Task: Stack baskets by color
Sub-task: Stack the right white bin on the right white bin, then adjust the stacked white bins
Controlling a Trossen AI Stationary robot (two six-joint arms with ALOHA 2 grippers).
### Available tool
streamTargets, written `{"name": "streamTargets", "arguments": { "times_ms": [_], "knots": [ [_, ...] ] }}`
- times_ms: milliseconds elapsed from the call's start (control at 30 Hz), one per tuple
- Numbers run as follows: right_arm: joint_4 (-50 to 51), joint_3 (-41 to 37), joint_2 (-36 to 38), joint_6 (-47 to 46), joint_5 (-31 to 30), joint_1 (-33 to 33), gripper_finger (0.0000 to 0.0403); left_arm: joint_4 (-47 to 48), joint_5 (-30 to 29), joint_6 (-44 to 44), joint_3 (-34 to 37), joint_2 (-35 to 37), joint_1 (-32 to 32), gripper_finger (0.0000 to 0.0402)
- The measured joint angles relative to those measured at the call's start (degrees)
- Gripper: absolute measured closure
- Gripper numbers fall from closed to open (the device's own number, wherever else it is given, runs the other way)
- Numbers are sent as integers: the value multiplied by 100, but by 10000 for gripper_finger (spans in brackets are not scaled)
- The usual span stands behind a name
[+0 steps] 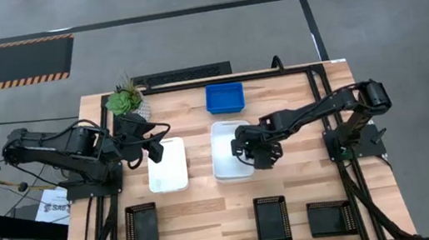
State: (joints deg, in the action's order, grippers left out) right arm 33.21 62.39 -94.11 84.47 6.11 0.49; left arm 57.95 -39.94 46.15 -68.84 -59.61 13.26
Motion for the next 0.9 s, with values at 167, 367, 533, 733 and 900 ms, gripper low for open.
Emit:
{"name": "streamTargets", "arguments": {
  "times_ms": [167,367,533,733,900],
  "knots": [
    [-76,0,0,-2,0,-65,283,1,-1,2,0,0,0,205],
    [-98,0,2,-25,-2,-65,229,2,-2,1,0,0,0,205],
    [-240,0,11,-487,-13,-65,201,2,3,2,0,0,0,205],
    [-124,115,298,-1088,-20,-65,190,13,242,150,0,0,0,205],
    [-209,345,716,-2004,-35,-65,193,168,508,874,-4,-77,0,205]
  ]
}}
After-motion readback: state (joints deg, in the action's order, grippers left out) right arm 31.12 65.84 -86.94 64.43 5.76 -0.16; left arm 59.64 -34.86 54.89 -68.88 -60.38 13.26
